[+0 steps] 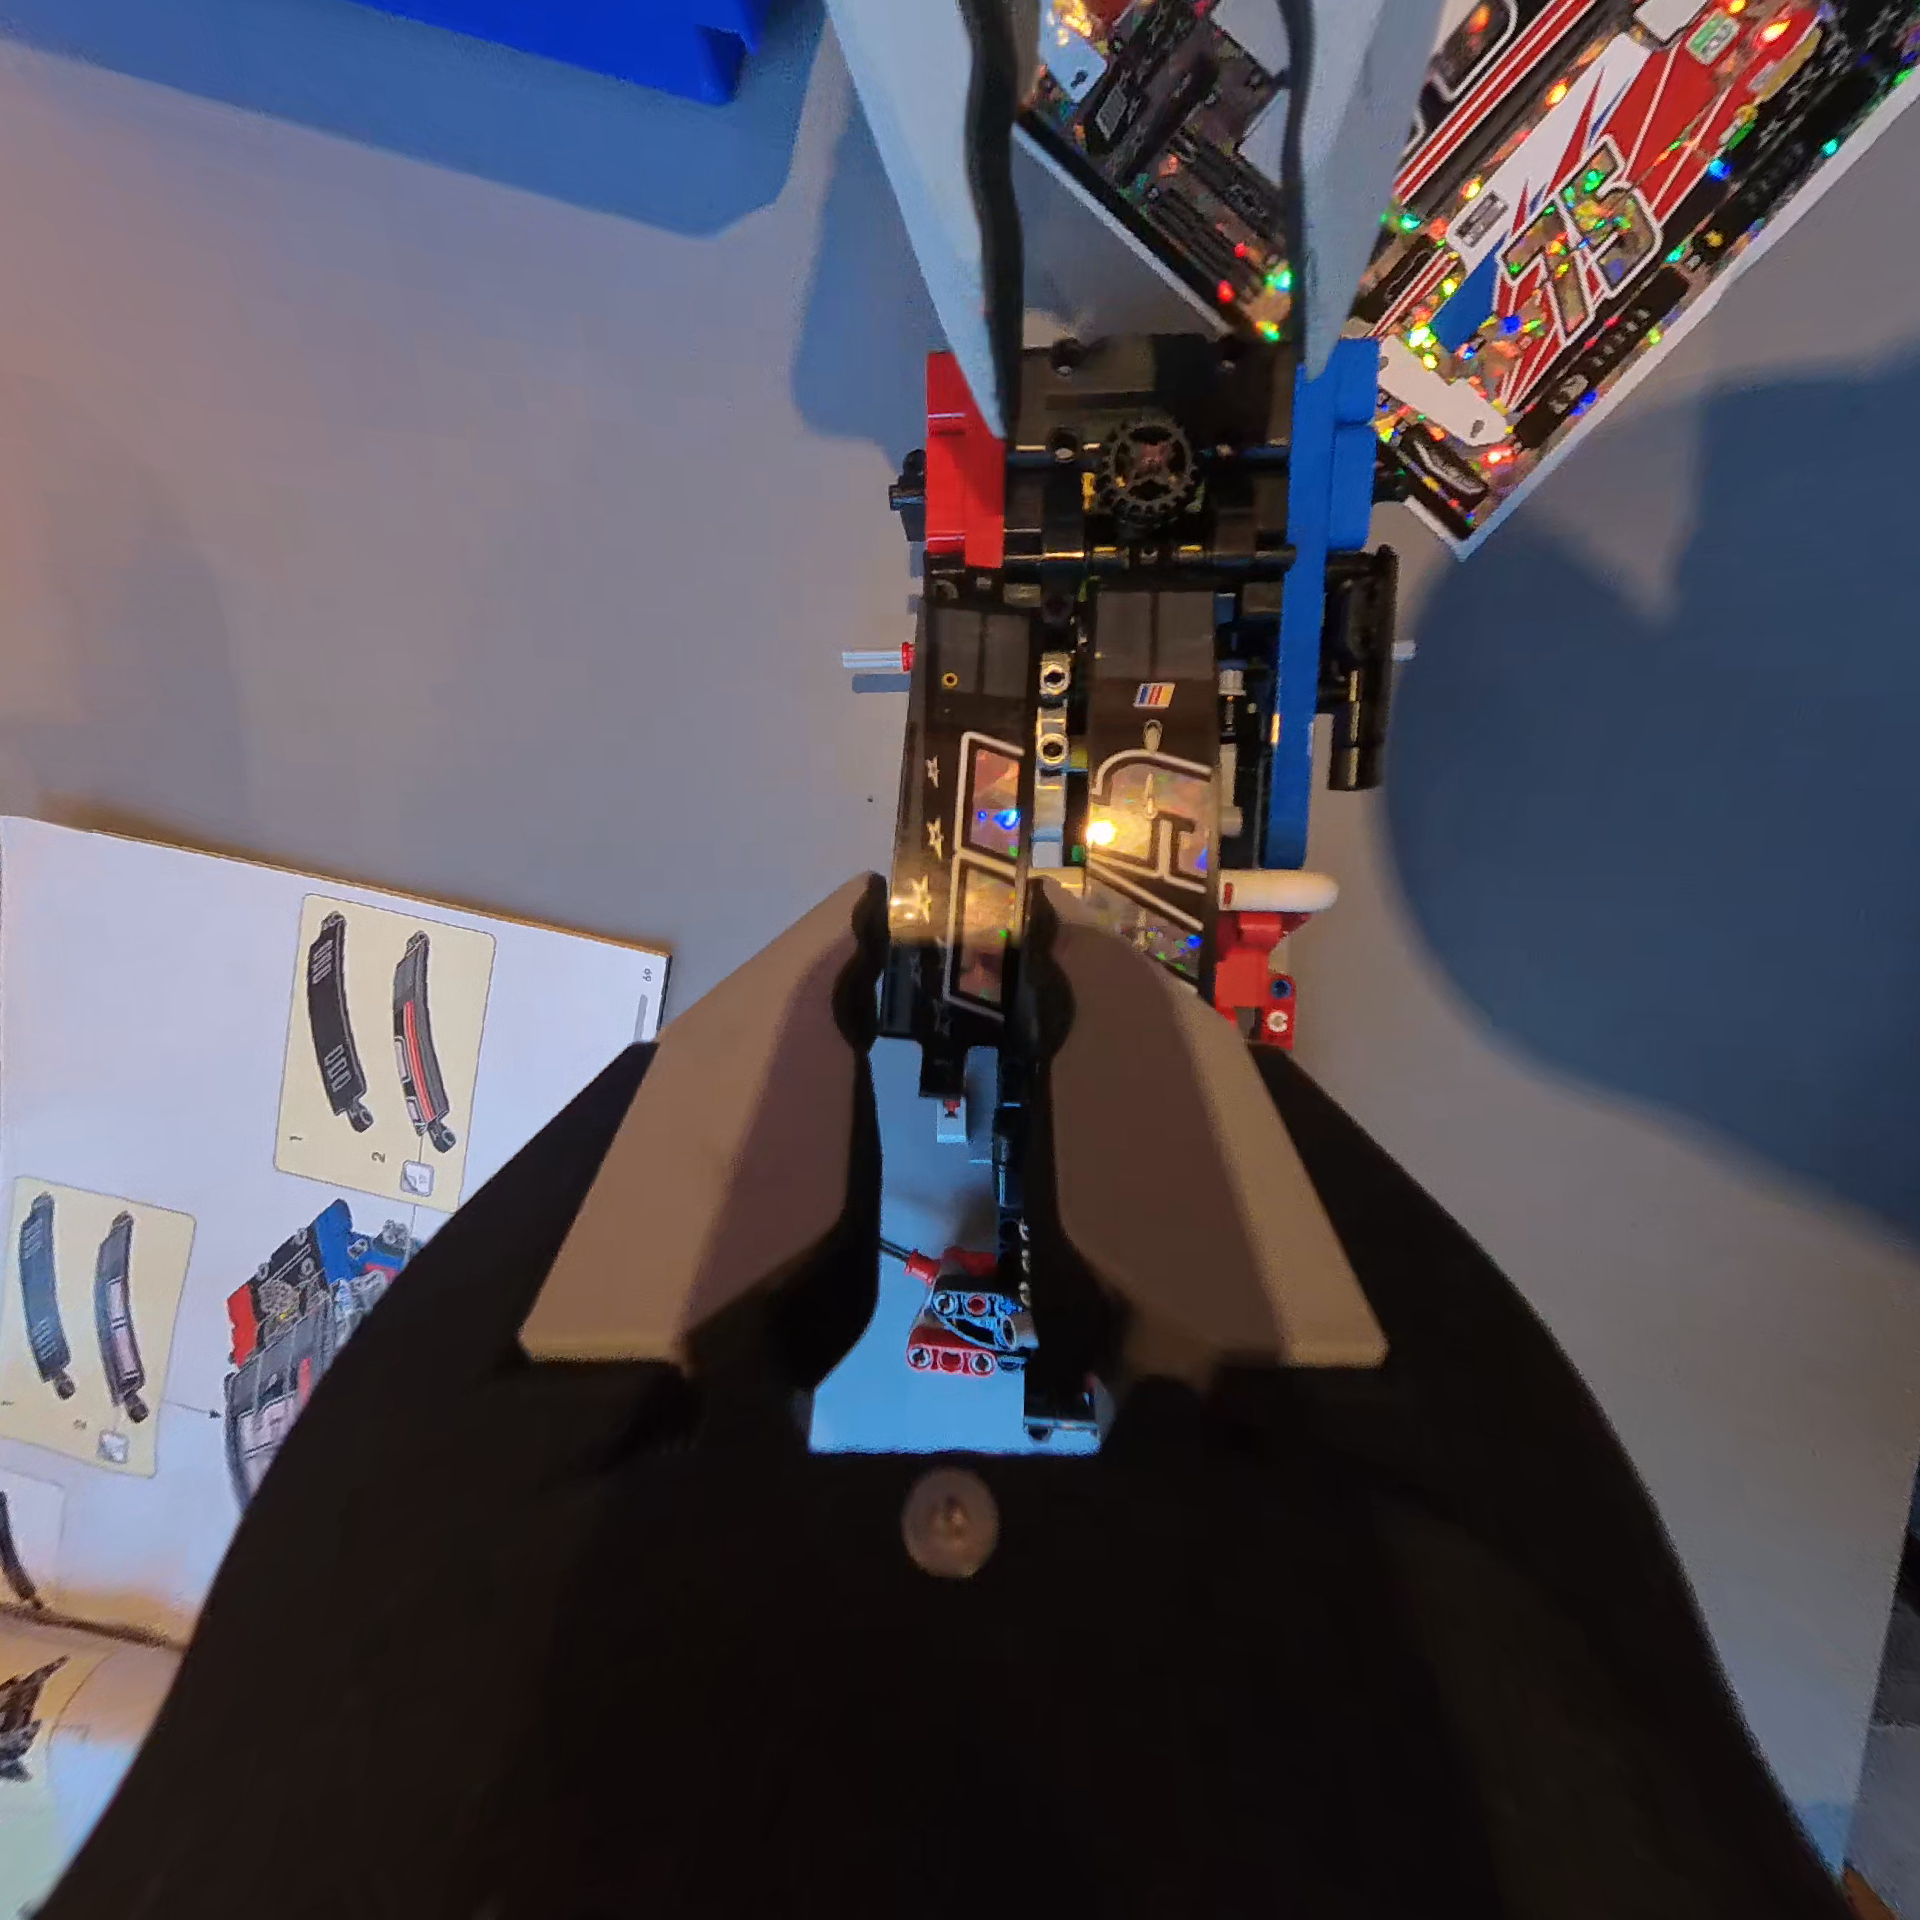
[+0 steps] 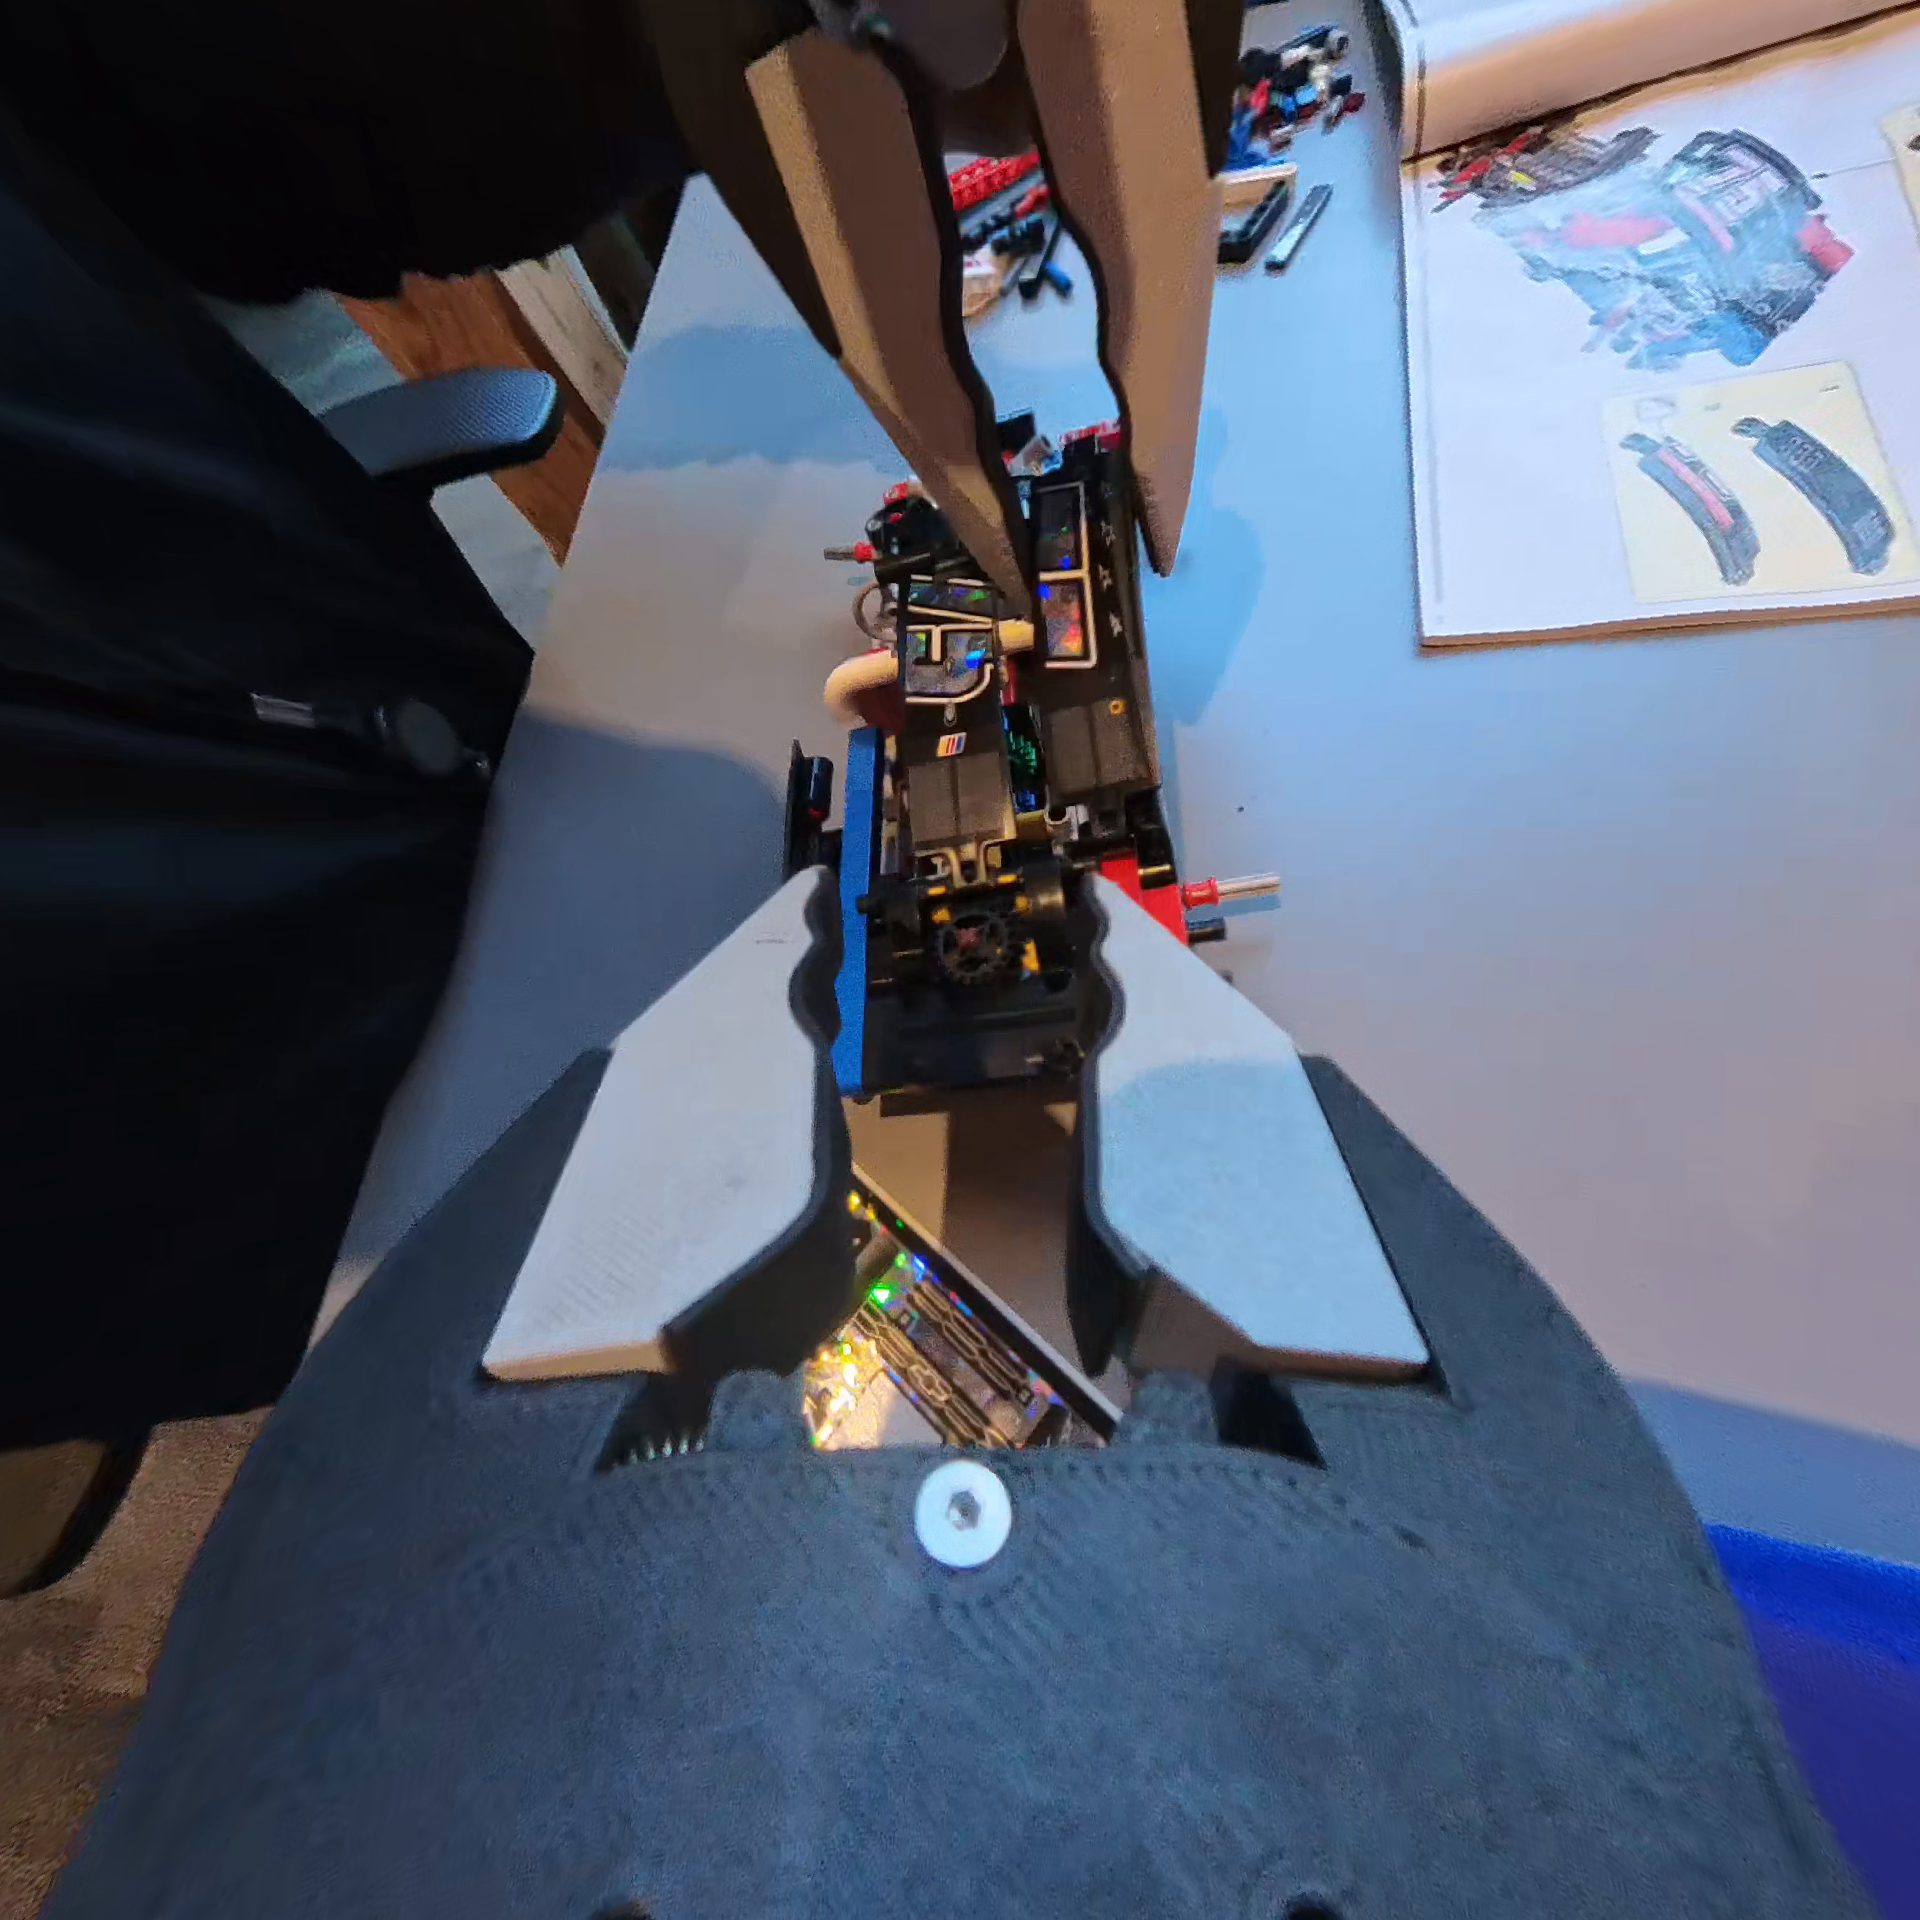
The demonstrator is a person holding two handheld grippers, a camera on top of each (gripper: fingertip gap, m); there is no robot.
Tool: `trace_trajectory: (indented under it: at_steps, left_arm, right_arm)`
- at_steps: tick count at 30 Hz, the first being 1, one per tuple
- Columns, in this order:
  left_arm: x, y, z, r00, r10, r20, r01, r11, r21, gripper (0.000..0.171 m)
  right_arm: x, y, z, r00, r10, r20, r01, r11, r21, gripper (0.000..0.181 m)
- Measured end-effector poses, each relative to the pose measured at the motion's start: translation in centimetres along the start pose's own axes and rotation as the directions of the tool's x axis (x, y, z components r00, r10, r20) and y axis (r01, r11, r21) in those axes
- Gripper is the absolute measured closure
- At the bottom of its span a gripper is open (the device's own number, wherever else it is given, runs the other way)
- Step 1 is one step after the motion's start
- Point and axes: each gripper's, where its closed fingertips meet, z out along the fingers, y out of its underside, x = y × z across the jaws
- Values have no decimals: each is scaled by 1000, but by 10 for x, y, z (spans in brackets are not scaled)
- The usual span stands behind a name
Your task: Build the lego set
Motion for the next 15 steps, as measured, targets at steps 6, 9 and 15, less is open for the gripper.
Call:
trace_trajectory:
  at_steps: [6, 9, 15]
  left_arm:
    - [3, -3, -1, 997, -55, -49, 59, 996, 72, 148]
    - [3, -3, 2, 998, -51, -47, 53, 997, 51, 148]
    - [1, -3, 3, 998, -59, -37, 60, 998, 12, 148]
  right_arm:
    - [7, 0, 7, 1000, 6, -31, -5, 999, 34, 150]
    - [12, 3, 10, 997, -17, -70, 17, 1000, -4, 150]
    - [26, 10, 7, 981, -98, -165, 81, 991, -108, 156]
